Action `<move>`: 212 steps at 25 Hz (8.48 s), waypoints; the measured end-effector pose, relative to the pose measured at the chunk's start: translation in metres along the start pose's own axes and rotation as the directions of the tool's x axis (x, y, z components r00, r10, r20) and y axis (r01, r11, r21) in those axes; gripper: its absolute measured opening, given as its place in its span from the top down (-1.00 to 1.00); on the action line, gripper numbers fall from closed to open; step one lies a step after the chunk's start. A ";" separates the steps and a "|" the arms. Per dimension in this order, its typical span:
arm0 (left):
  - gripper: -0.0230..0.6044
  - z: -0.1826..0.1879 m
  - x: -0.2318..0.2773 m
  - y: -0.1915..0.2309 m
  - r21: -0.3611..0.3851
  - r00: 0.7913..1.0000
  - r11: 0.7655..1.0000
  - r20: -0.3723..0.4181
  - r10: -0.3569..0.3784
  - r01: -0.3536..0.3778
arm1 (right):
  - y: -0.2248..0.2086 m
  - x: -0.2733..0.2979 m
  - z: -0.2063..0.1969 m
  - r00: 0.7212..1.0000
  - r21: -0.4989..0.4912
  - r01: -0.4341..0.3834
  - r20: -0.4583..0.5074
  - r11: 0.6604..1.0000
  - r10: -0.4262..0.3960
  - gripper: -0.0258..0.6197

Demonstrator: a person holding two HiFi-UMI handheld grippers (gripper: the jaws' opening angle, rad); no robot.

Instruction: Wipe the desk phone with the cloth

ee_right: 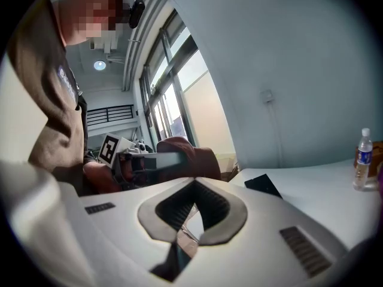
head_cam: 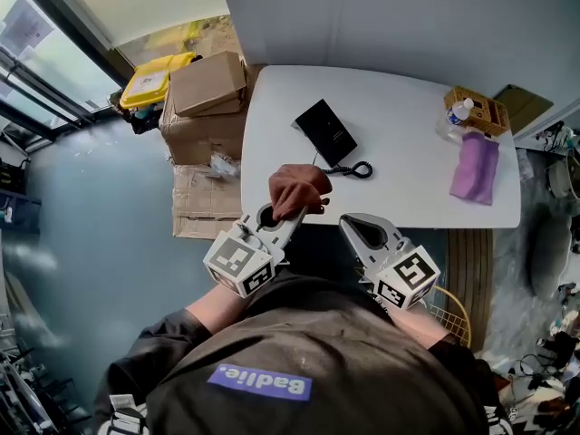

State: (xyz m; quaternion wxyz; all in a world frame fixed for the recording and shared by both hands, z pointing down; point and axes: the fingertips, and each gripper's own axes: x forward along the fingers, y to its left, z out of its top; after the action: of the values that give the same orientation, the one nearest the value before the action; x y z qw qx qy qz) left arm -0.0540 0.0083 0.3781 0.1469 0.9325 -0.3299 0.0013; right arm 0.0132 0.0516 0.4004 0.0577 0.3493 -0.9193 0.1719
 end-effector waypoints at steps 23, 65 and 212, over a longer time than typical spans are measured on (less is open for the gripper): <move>0.81 -0.037 0.086 0.129 0.056 0.989 0.998 -0.148 0.027 -0.019 | -0.091 0.060 0.022 0.994 0.046 0.109 0.001 0.993 -0.109 0.83; 0.81 -0.226 0.195 0.152 -0.018 0.883 0.978 -0.435 0.178 -0.206 | -0.181 0.035 -0.024 0.987 0.104 -0.040 -0.149 0.994 0.055 0.83; 0.81 0.007 -0.021 0.009 0.054 0.979 0.980 -0.080 -0.186 0.191 | 0.032 0.051 0.016 0.998 -0.062 0.059 0.021 0.996 -0.058 0.83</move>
State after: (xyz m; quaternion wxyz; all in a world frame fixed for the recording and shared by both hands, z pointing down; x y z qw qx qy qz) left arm -0.0762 0.0123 0.3720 0.1298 0.9630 -0.2341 0.0323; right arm -0.0461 0.0363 0.3885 0.0647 0.3759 -0.9141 0.1378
